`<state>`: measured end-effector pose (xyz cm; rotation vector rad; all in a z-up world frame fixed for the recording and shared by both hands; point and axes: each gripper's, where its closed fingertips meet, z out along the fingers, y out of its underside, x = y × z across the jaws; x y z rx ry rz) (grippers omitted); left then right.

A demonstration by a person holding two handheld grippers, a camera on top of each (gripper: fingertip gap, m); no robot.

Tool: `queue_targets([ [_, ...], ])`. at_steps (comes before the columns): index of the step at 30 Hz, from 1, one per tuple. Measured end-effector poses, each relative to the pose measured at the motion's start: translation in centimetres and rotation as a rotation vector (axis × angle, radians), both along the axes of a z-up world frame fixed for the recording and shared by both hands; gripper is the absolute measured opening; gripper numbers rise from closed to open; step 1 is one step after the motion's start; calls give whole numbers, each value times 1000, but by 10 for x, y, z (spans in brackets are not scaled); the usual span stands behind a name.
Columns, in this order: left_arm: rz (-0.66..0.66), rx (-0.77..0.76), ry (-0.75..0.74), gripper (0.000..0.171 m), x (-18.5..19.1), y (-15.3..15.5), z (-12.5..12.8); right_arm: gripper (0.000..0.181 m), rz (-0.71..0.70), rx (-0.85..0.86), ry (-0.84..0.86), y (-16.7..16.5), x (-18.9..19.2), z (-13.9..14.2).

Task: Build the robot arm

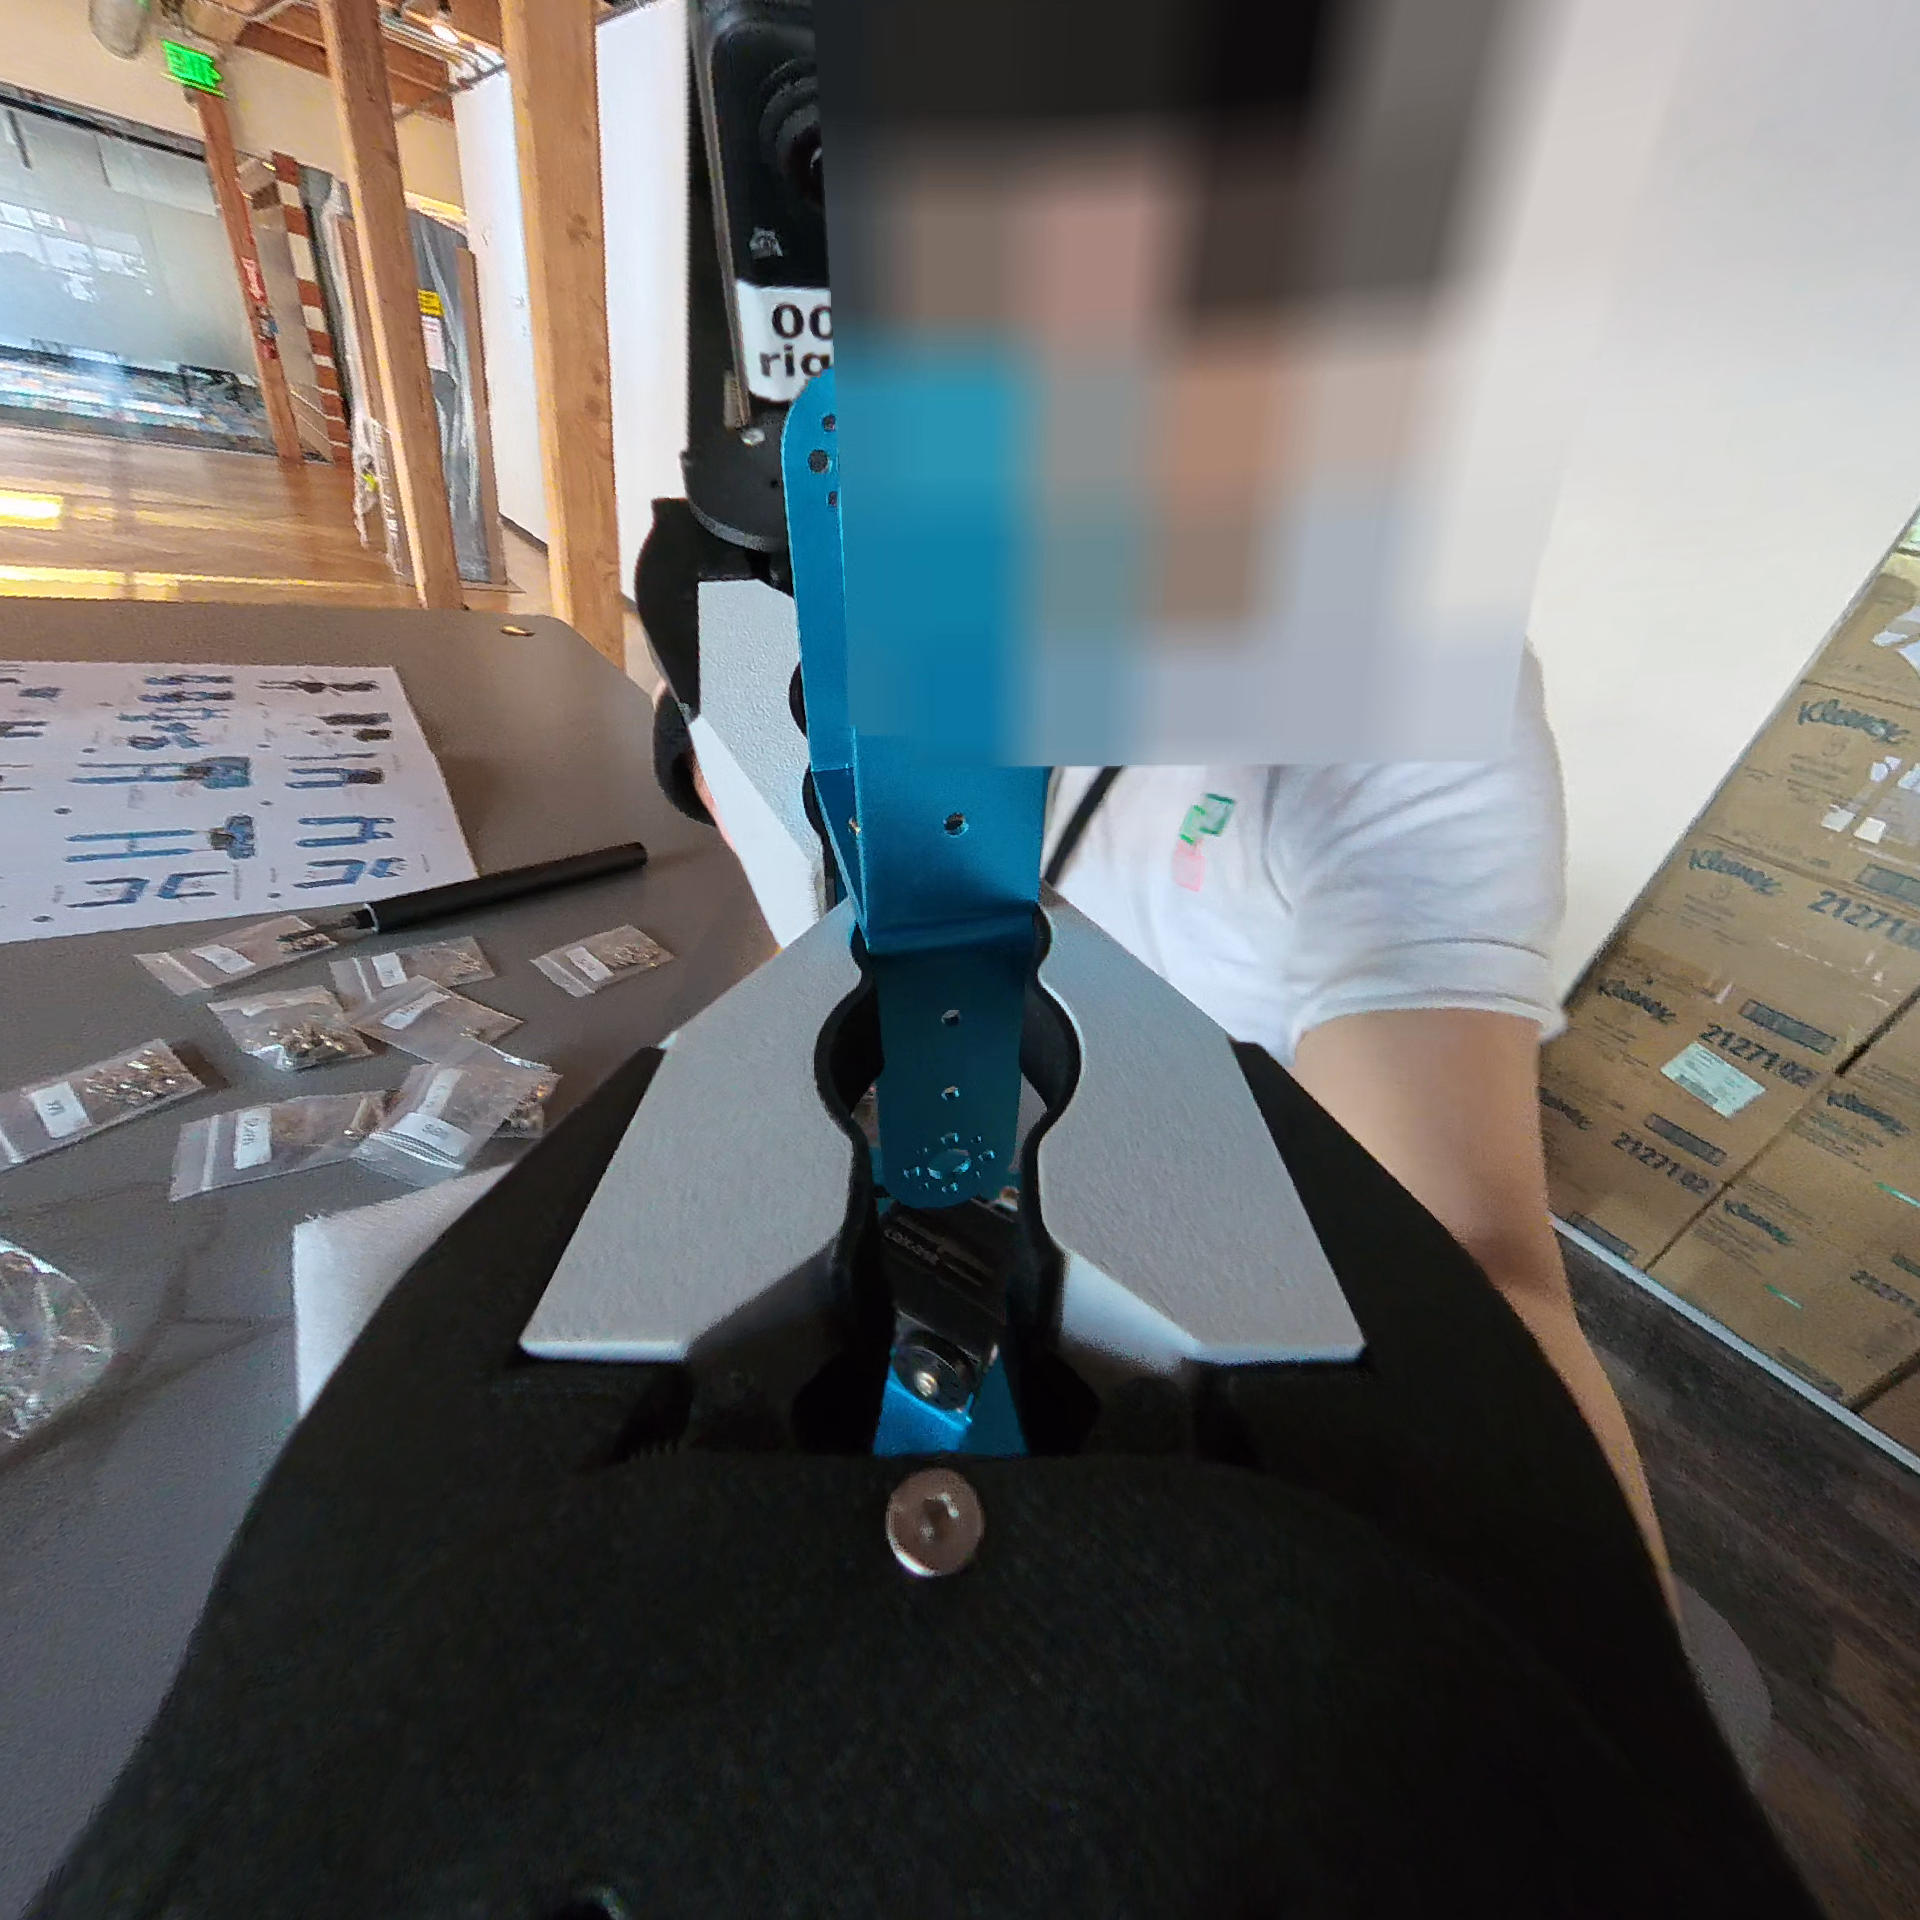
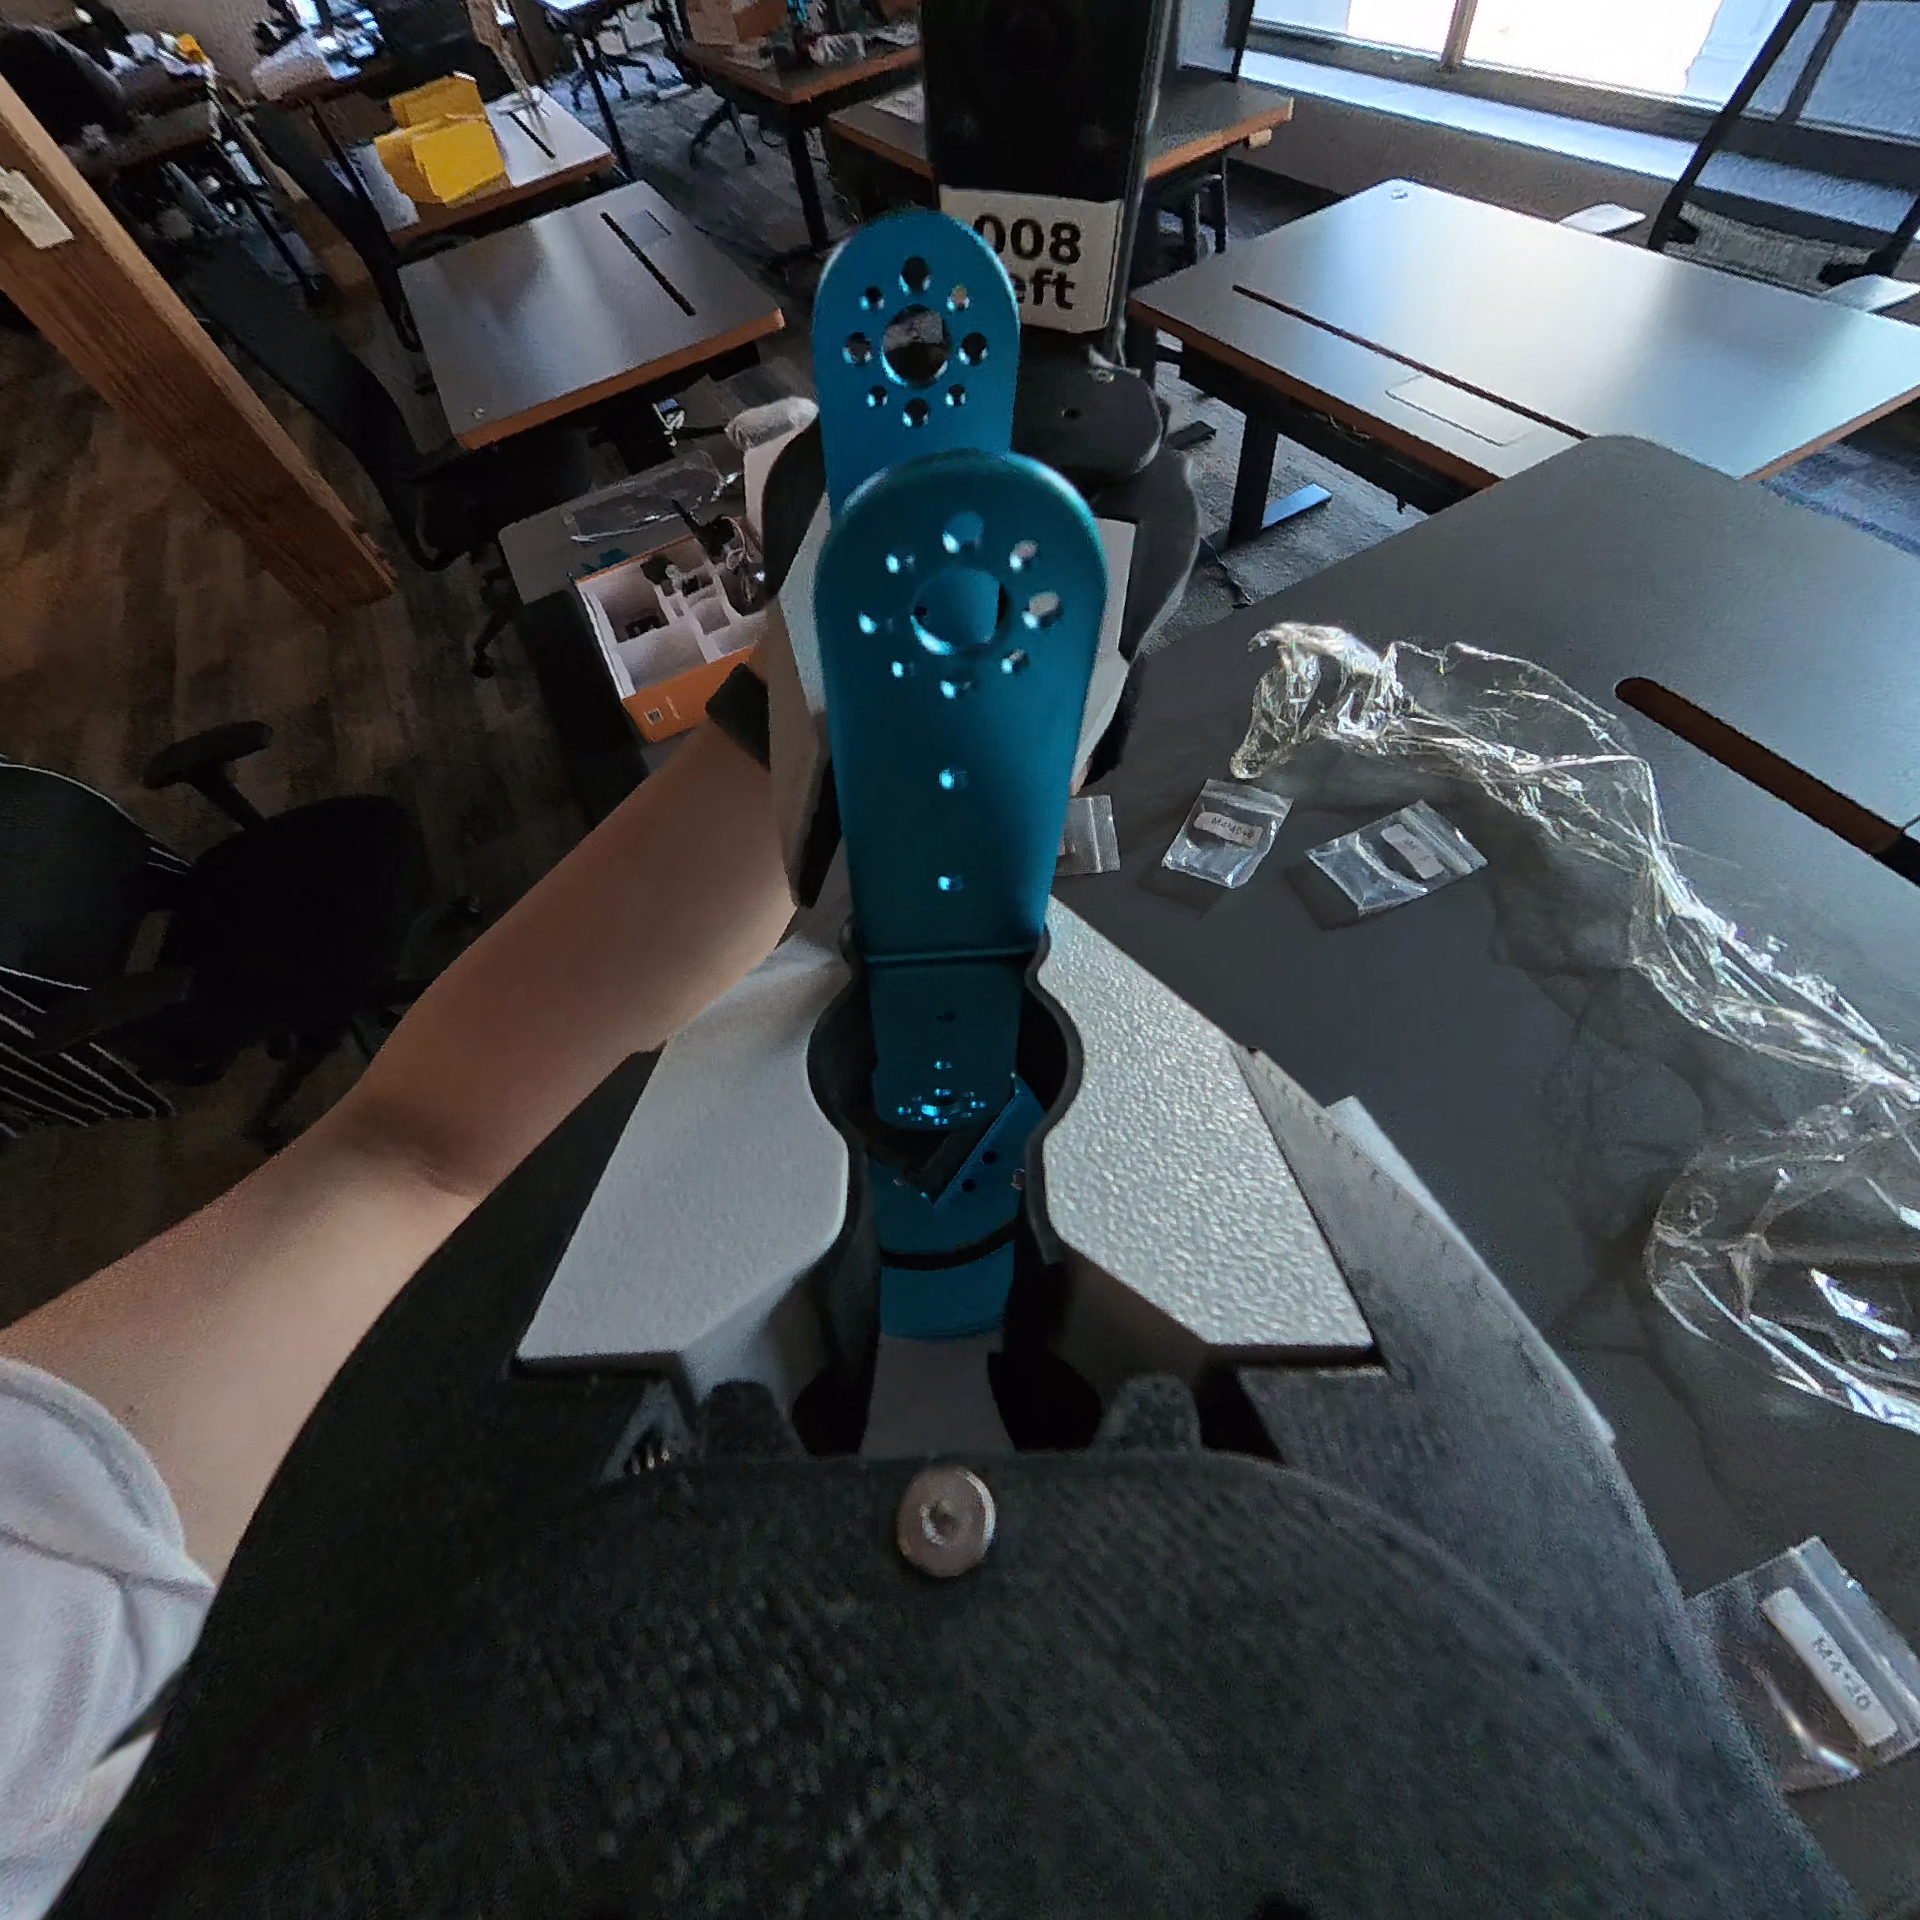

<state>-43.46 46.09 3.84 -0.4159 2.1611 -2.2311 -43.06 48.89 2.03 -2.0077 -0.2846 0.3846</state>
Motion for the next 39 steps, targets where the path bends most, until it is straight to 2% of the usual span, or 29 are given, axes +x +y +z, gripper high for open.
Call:
queue_targets([
  [6,115,-39,-51,19,12,-2,14,22,105,79,34,-1,9,15],
  [11,128,-41,-3,19,0,-2,4,21,114,83,63,0,-2,5],
  [19,-49,-27,-13,19,-26,4,8,21,-99,192,126,7,-23,11],
  [26,-224,21,-102,19,-47,0,18,21,-268,257,32,2,-37,23],
  [39,-514,37,-52,19,-55,-8,6,21,-547,248,34,-11,-39,11],
])
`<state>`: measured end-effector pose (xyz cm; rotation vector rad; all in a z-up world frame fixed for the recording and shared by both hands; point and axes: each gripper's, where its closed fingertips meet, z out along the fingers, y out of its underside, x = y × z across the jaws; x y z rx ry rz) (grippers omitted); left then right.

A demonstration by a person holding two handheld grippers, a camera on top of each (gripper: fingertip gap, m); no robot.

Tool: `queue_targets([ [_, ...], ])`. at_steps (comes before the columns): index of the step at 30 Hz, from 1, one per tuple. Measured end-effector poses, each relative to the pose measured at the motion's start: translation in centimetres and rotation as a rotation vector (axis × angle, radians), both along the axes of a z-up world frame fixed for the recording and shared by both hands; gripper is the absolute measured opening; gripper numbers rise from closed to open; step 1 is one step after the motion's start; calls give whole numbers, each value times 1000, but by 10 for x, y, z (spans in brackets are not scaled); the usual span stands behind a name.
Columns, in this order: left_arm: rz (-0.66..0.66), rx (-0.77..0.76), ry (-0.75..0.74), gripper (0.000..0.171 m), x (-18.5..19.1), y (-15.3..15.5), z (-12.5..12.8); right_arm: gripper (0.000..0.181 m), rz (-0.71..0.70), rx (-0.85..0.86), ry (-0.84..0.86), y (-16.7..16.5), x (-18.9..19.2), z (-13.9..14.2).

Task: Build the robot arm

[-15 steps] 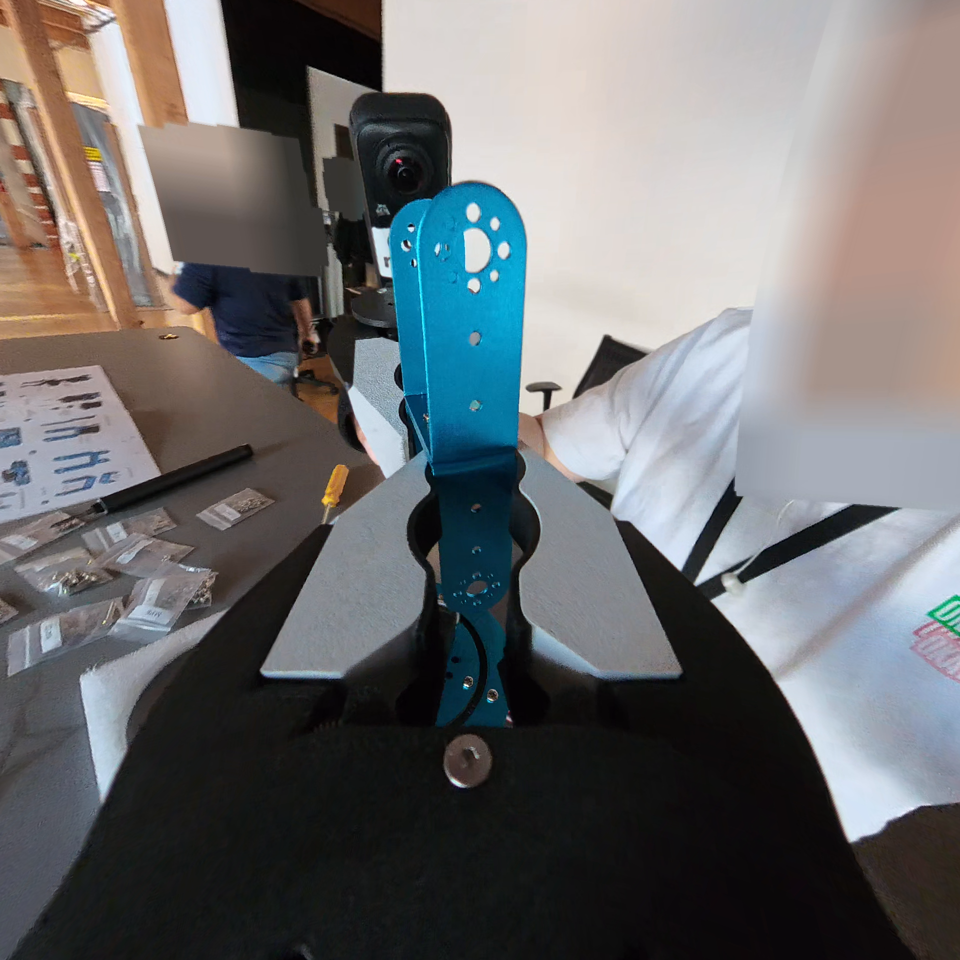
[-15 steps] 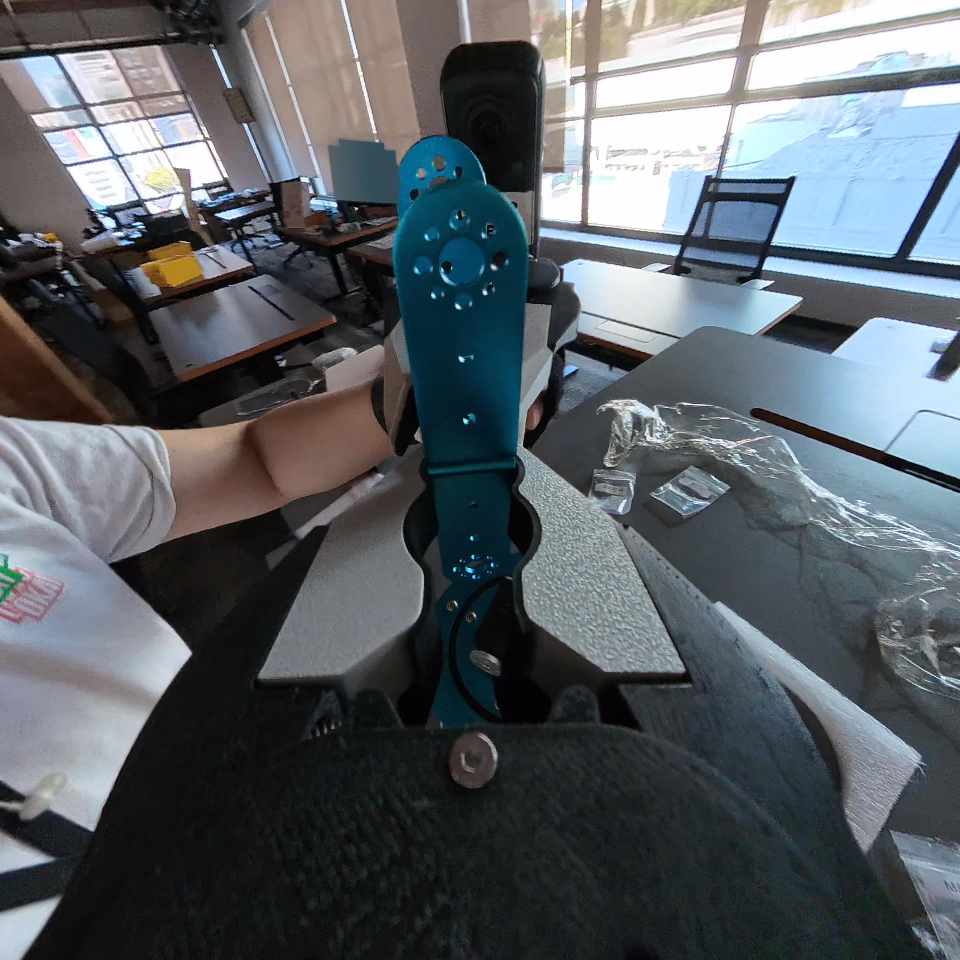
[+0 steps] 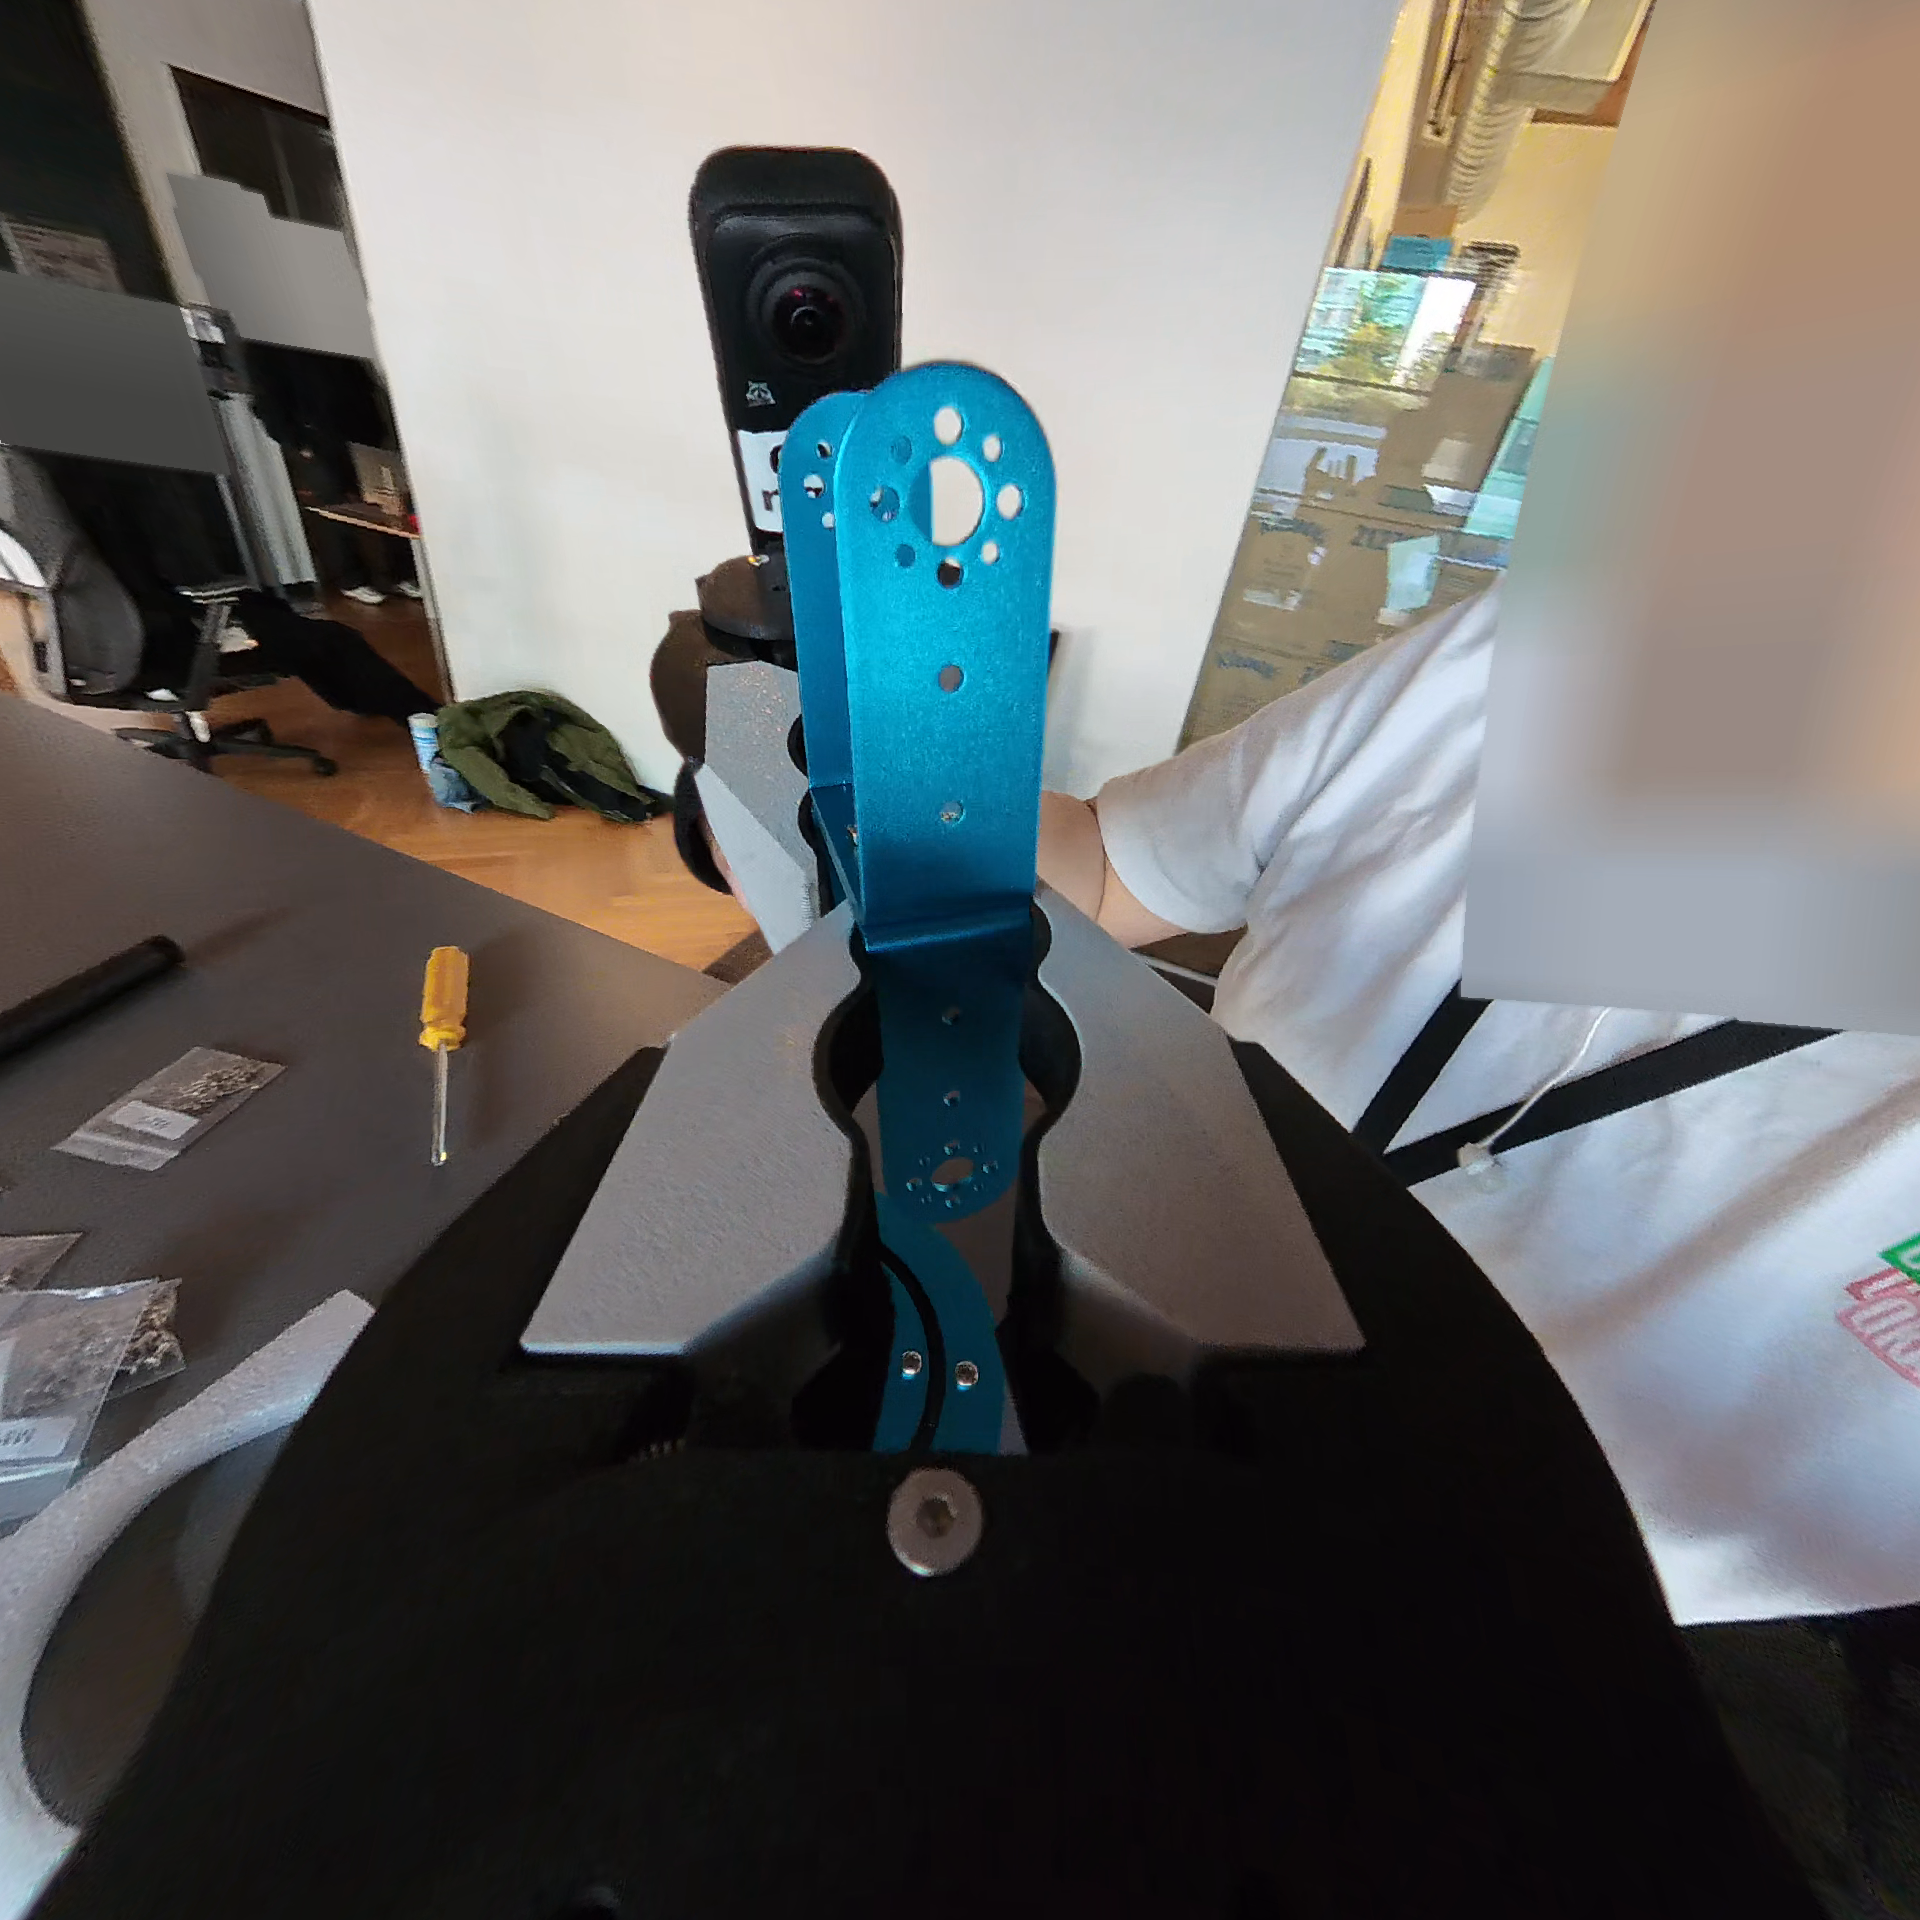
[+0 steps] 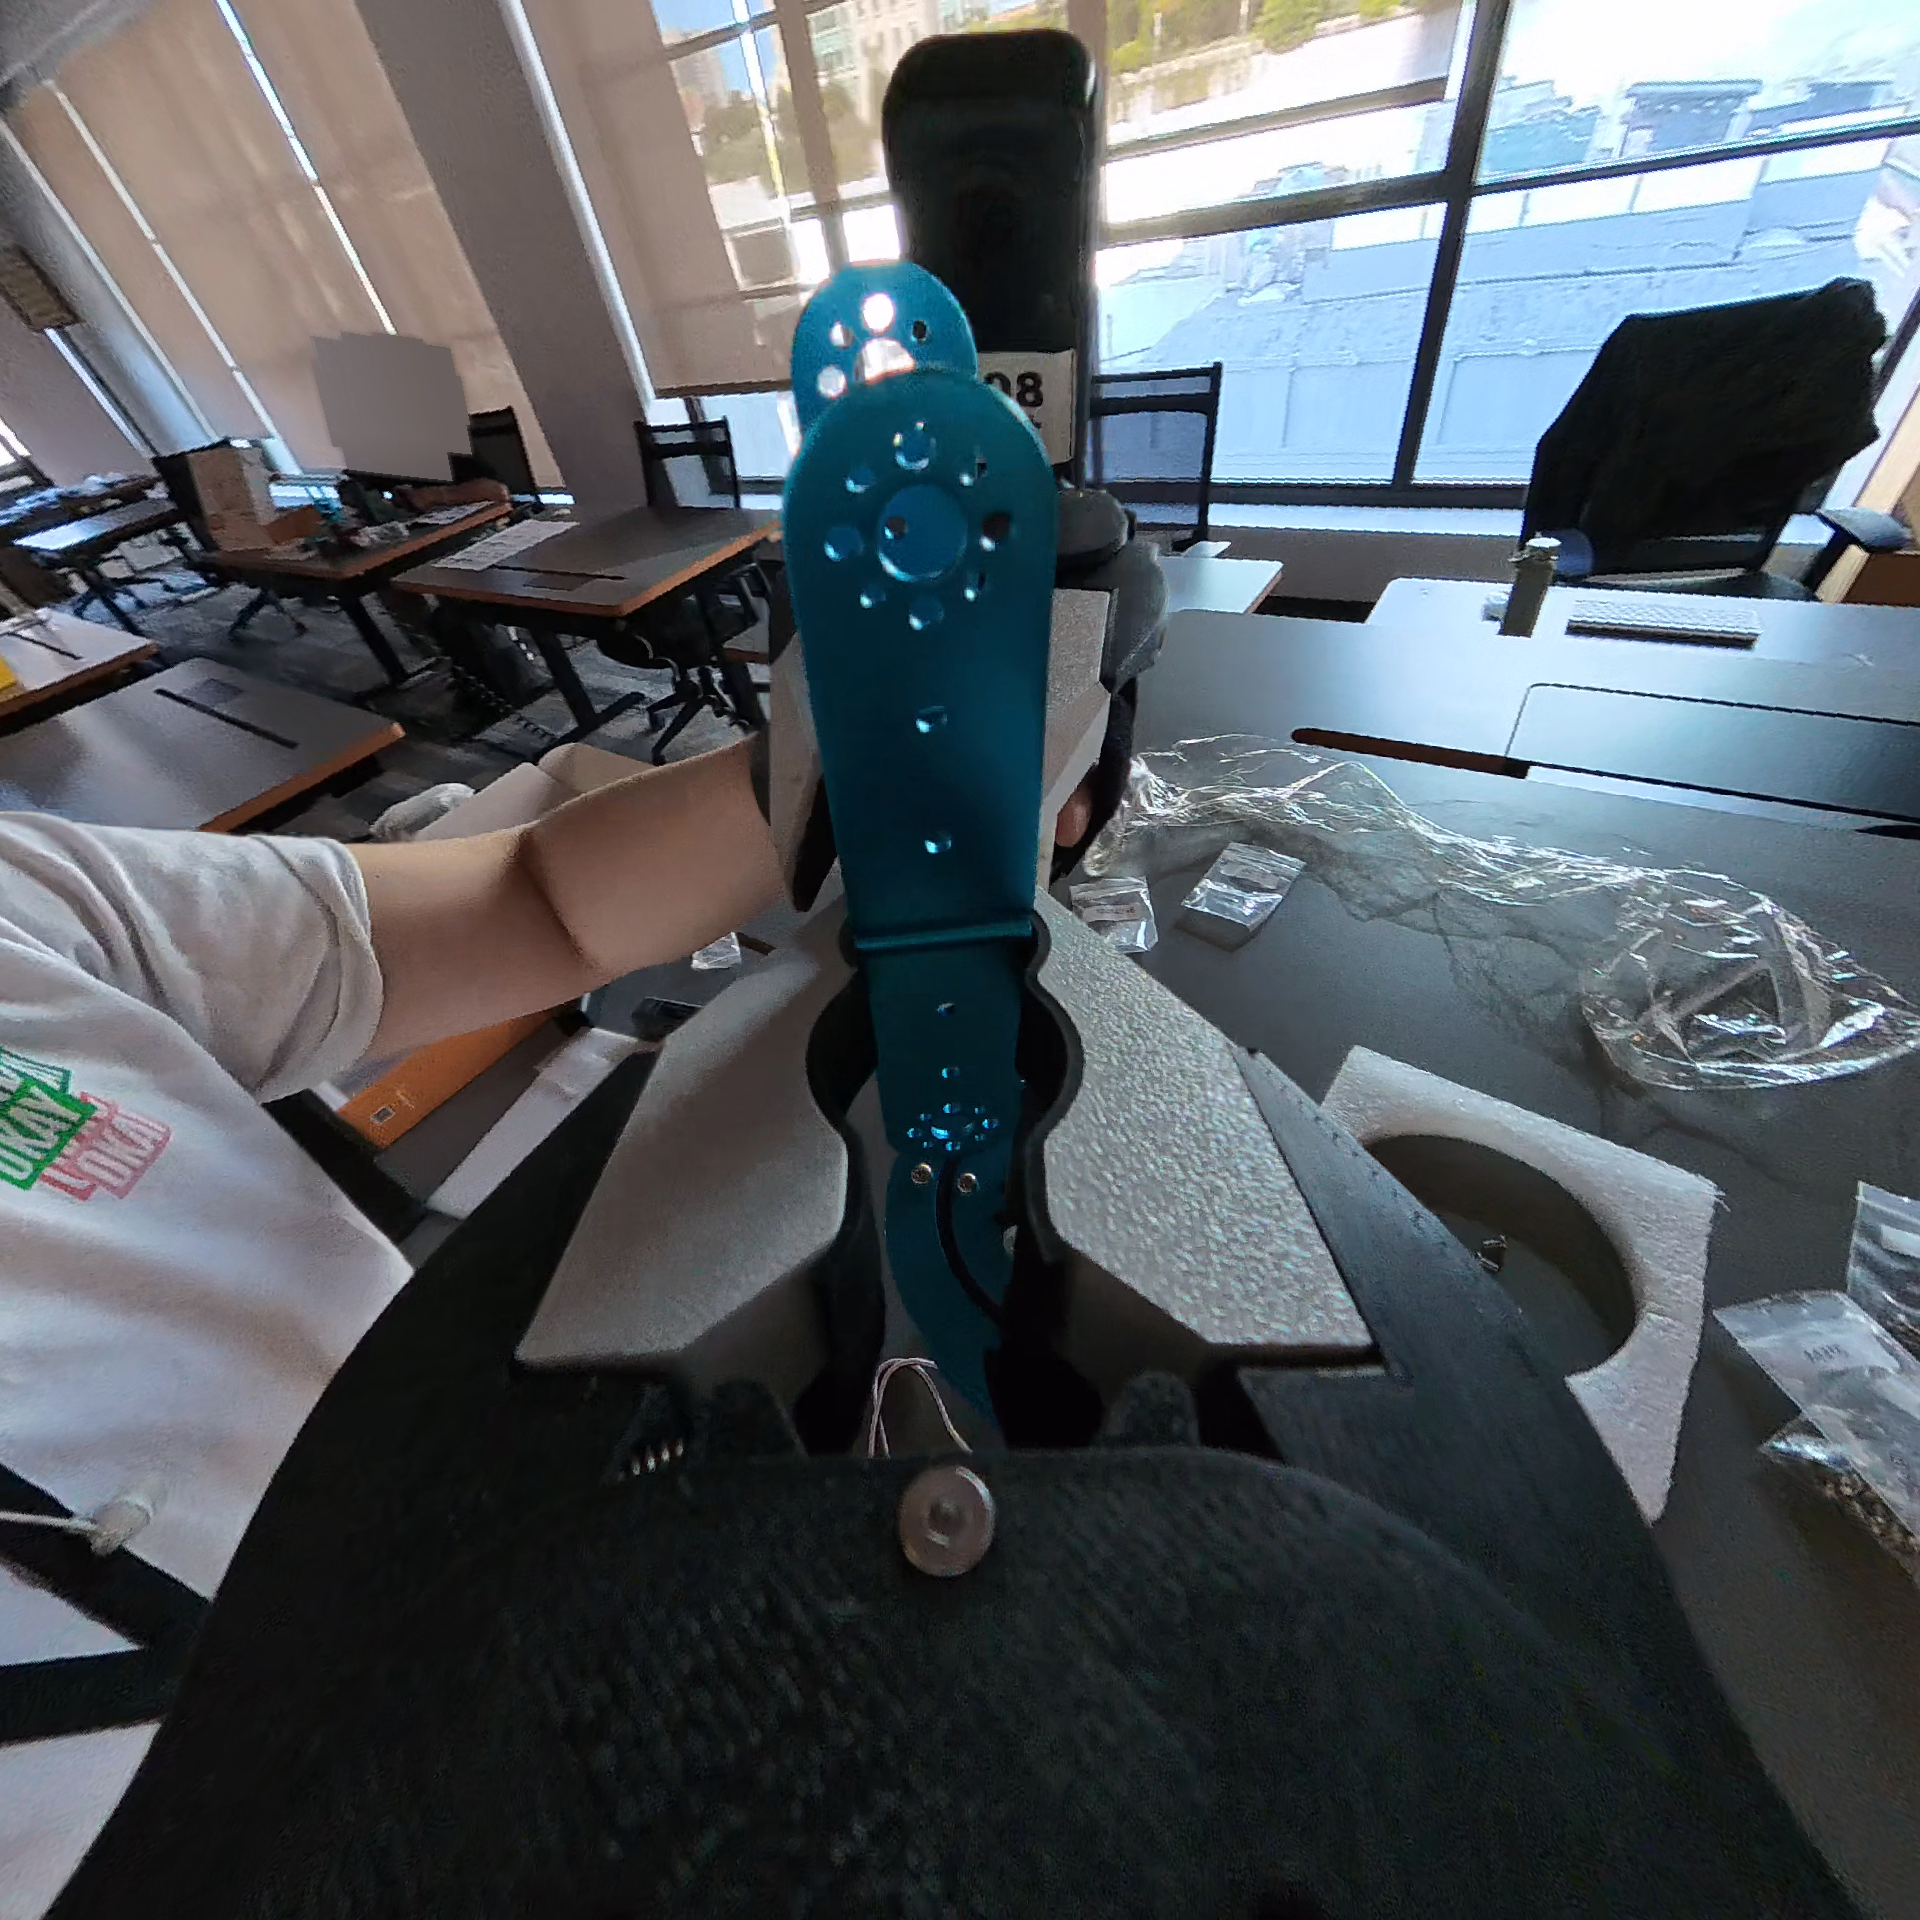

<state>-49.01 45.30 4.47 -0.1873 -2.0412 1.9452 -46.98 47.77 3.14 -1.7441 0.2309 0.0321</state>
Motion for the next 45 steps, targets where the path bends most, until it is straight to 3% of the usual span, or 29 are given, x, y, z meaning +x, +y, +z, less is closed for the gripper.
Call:
queue_targets([
  [13,-68,3,-72,19,-9,13,-4,21,-76,-3,-56,11,-7,-3],
  [21,-49,-19,97,19,-3,14,20,20,-81,23,90,13,-3,18],
  [30,-13,-44,-173,19,-29,19,24,21,-39,2,-151,19,-26,27],
  [38,46,15,-250,19,-43,15,14,21,15,52,-211,16,-42,21],
  [45,20,-9,-30,19,-41,14,26,20,-28,48,-40,15,-40,27],
])
